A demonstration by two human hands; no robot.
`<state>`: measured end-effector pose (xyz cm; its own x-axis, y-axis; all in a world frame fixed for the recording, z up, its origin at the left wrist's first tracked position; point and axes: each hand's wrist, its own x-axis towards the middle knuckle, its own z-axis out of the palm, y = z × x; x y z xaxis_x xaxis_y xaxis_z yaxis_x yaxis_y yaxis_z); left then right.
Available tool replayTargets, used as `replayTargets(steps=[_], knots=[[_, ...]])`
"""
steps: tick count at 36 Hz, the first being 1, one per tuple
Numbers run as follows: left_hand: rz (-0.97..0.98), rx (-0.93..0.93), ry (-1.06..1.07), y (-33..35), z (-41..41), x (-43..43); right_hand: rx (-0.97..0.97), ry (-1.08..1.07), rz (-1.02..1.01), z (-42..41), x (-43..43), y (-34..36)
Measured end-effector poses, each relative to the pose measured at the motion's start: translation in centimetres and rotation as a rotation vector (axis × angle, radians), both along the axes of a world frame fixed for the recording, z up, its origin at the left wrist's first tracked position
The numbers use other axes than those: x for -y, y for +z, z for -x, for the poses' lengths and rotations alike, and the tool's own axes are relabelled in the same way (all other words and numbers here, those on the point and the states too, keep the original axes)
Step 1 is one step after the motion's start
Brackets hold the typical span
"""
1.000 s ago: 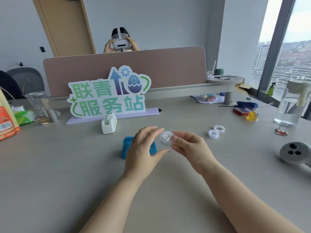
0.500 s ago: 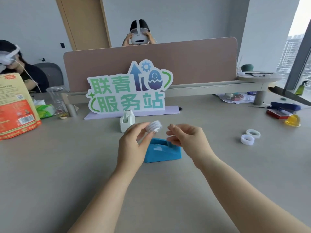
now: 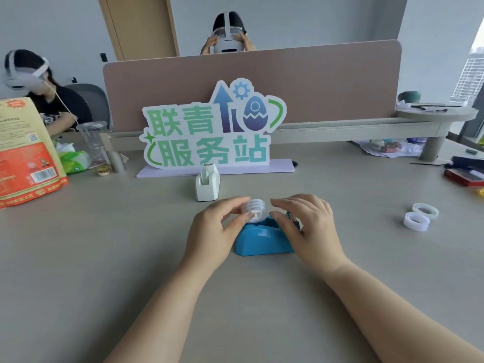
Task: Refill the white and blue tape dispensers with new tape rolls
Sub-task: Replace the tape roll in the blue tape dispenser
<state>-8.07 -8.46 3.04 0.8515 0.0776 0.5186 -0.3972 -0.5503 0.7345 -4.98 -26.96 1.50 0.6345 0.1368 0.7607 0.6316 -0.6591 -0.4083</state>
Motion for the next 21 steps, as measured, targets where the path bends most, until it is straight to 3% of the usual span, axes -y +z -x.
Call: replayTargets(steps=[21], knots=[[-0.064, -0.055, 0.000, -0.83, -0.47, -0.06, -0.016, 0.054, -0.024, -0.19, -0.87, -0.18]])
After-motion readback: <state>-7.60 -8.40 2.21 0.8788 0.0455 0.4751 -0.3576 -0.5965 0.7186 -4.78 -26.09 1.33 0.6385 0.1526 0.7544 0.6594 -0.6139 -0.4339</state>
